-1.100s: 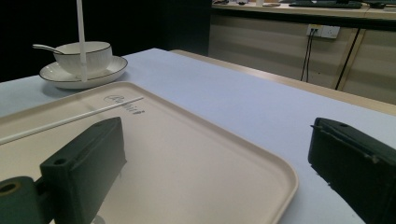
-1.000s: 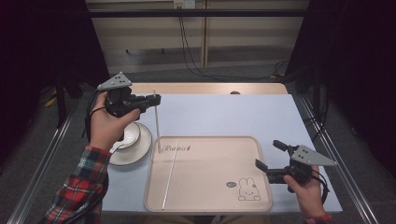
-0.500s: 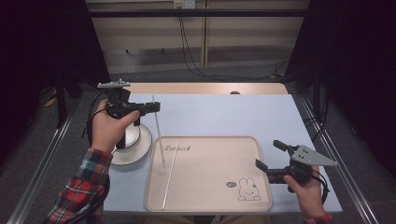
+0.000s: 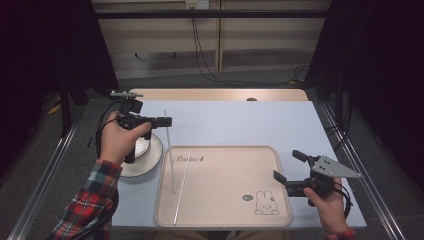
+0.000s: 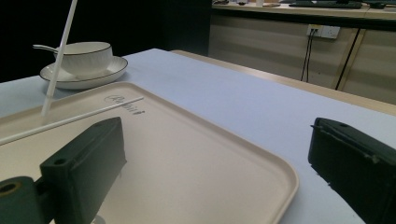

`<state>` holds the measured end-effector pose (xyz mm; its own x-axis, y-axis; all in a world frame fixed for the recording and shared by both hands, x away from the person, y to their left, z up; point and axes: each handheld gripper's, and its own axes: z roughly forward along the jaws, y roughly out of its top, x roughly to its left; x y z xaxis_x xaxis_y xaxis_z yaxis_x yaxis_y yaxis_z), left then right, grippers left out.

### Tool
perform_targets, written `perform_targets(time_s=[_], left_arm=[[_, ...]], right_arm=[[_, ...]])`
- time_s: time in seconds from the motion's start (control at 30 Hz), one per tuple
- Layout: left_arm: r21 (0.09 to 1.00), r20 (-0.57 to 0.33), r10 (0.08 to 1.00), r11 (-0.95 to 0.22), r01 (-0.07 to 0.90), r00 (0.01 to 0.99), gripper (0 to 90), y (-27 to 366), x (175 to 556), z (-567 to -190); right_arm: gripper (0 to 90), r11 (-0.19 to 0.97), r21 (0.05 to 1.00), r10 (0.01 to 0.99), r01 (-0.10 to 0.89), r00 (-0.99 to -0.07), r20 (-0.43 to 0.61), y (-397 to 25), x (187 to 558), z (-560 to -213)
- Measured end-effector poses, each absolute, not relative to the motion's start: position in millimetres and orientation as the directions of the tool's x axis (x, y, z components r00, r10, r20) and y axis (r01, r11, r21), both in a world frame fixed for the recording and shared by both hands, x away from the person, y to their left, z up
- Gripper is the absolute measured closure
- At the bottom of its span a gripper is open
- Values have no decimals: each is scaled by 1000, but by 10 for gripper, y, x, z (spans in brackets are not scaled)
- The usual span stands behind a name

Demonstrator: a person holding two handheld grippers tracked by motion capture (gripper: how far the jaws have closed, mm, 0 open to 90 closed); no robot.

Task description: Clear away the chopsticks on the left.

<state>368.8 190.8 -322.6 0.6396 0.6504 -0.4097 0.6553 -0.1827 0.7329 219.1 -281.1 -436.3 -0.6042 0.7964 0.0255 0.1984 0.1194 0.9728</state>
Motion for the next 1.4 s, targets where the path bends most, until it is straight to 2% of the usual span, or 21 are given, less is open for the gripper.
perform_targets(time_s=[0.5, 0.93, 1.4], left_arm=[[633, -473, 677, -183, 752, 563, 869, 1871, 3779, -3441], [559, -533, 723, -91, 824, 441, 866, 1790, 3808, -3719], [495, -517, 785, -51, 867, 342, 865, 1741, 3764, -4008]], right_arm=[[32, 121, 973, 798, 196, -602, 22, -2811, 2194, -4366], [31, 119, 972, 797, 202, -603, 28, -2814, 2188, -4362], [32, 119, 973, 798, 196, -603, 24, -2829, 2186, -4358]])
